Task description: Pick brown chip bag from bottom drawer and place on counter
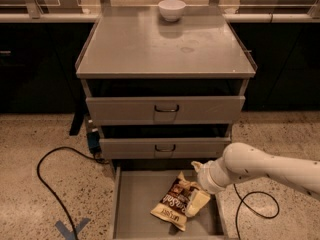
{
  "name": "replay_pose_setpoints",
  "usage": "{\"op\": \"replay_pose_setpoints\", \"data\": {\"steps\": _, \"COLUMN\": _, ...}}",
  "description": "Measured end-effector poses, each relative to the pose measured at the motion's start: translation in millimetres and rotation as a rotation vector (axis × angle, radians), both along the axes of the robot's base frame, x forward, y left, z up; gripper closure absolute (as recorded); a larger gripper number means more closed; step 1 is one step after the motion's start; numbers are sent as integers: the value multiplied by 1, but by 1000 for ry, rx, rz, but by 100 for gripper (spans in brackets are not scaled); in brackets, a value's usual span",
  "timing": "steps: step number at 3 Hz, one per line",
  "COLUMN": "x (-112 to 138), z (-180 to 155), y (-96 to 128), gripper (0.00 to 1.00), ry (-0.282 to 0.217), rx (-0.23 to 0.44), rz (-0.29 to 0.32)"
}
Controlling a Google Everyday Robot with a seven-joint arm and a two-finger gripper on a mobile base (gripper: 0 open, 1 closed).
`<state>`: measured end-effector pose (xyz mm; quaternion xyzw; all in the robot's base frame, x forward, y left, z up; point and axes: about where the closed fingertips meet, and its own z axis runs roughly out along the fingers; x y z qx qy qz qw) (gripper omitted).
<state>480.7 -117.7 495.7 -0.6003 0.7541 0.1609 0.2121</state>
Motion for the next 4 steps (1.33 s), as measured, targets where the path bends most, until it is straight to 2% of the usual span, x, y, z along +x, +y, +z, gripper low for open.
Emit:
{"op": "replay_pose_setpoints", "data": {"steps": 1, "x": 22, "z": -33, "y": 4, "gripper": 0, "ry": 49, "rx": 43, "rz": 26}}
{"op": "replay_pose_setpoints", "data": {"steps": 2, "x": 43, "z": -69, "y": 15, "gripper": 0, "ry": 106, "rx": 111, "rz": 28}}
{"op": "replay_pose_setpoints", "data": {"steps": 3, "x": 46, "z": -94, "y": 27, "gripper": 0, "ry": 137, "rx": 177, "rz": 42}}
{"op": "replay_pose_setpoints", "data": {"steps": 4, "x": 46, "z": -94, "y": 27, "gripper": 0, "ry": 137, "rx": 177, "rz": 42}}
